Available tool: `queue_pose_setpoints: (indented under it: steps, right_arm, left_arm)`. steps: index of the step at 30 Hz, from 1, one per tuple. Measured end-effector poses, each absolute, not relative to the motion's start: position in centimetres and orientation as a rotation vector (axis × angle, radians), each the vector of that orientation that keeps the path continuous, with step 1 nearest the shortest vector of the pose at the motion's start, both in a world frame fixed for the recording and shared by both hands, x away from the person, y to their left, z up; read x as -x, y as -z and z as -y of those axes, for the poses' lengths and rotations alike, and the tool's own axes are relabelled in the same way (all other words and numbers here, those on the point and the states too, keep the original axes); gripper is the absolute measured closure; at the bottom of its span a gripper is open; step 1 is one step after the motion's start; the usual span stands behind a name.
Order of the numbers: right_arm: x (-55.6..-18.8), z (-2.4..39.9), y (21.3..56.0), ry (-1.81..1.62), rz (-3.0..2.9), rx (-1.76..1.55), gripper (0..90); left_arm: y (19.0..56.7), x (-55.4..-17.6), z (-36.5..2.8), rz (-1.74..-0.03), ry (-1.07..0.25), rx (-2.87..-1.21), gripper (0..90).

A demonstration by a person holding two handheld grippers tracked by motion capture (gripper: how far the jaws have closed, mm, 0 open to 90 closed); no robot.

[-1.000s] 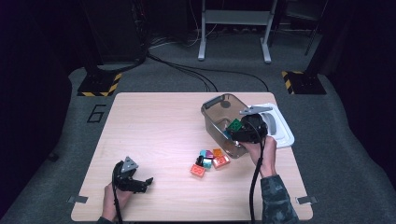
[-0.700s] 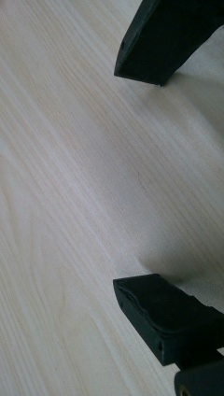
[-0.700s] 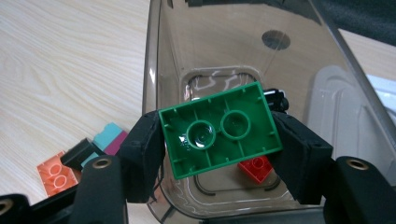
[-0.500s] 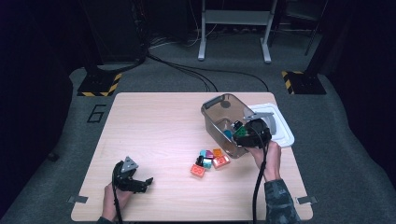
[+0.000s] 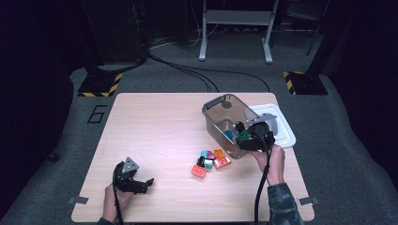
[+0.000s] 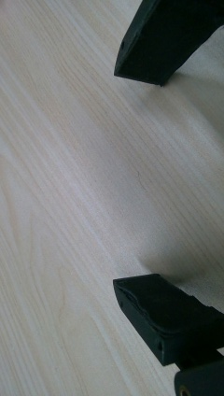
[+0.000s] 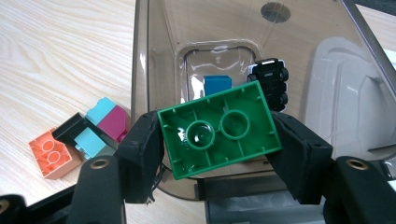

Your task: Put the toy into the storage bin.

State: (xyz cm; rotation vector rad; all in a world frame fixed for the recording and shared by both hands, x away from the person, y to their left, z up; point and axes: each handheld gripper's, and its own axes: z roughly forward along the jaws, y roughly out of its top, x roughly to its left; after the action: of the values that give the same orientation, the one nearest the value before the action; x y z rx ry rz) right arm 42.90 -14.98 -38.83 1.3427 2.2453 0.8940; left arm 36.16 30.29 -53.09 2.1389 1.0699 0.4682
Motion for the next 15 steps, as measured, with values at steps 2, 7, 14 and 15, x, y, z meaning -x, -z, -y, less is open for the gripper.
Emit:
queue_pose_setpoints:
  steps: [2,7,14,15]
  right_arm:
    - [-42.9,15.06,38.85,-0.892,-2.242,-1.346,37.0]
    - [-42.89,15.18,38.89,-0.872,-2.229,-1.367,33.7]
    - [-42.43,15.14,38.61,-0.862,-2.219,-1.379,25.3]
    - [-42.38,15.12,38.61,-0.867,-2.223,-1.364,23.6]
  left_arm:
    - [53.09,-36.16,-30.29,-1.07,-0.468,-2.139,1.5]
    - [53.09,-36.16,-30.29,-1.07,-0.468,-2.139,1.5]
    - [53.09,-36.16,-30.29,-1.071,-0.468,-2.138,1.5]
    - [53.09,-36.16,-30.29,-1.07,-0.468,-2.139,1.5]
